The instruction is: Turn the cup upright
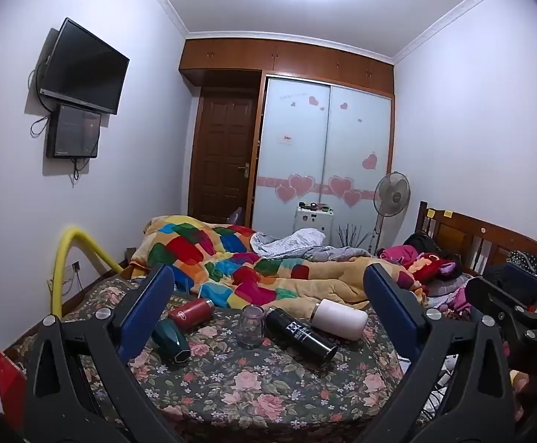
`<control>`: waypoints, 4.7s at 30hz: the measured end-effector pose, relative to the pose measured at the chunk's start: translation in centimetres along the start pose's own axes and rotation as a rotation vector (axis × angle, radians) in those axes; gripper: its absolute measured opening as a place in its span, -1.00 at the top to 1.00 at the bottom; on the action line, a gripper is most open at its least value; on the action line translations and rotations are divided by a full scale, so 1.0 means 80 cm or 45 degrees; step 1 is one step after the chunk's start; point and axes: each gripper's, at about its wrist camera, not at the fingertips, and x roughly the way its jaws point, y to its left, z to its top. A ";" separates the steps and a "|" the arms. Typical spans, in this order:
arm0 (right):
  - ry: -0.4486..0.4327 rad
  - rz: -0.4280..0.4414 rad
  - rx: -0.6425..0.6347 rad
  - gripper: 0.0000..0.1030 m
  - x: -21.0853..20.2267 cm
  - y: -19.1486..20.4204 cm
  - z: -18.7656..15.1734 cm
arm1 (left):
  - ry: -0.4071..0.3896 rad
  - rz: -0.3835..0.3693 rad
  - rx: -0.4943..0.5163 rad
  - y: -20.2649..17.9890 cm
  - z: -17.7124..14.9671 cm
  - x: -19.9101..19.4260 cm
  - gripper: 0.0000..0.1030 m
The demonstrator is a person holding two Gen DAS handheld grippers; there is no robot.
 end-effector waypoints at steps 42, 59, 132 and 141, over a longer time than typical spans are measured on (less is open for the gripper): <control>0.007 0.004 -0.018 -1.00 0.003 0.006 0.001 | 0.036 0.004 -0.020 0.007 -0.003 0.005 -1.00; -0.014 0.021 -0.011 -1.00 -0.005 0.003 0.003 | 0.032 0.006 -0.014 0.004 -0.001 0.003 -1.00; 1.286 0.267 -0.229 -0.58 0.477 -0.044 -0.201 | 0.842 0.331 -0.109 0.128 -0.230 0.287 -1.00; 1.353 0.238 -0.249 -0.29 0.495 -0.044 -0.212 | 0.810 0.303 -0.097 0.120 -0.220 0.287 -1.00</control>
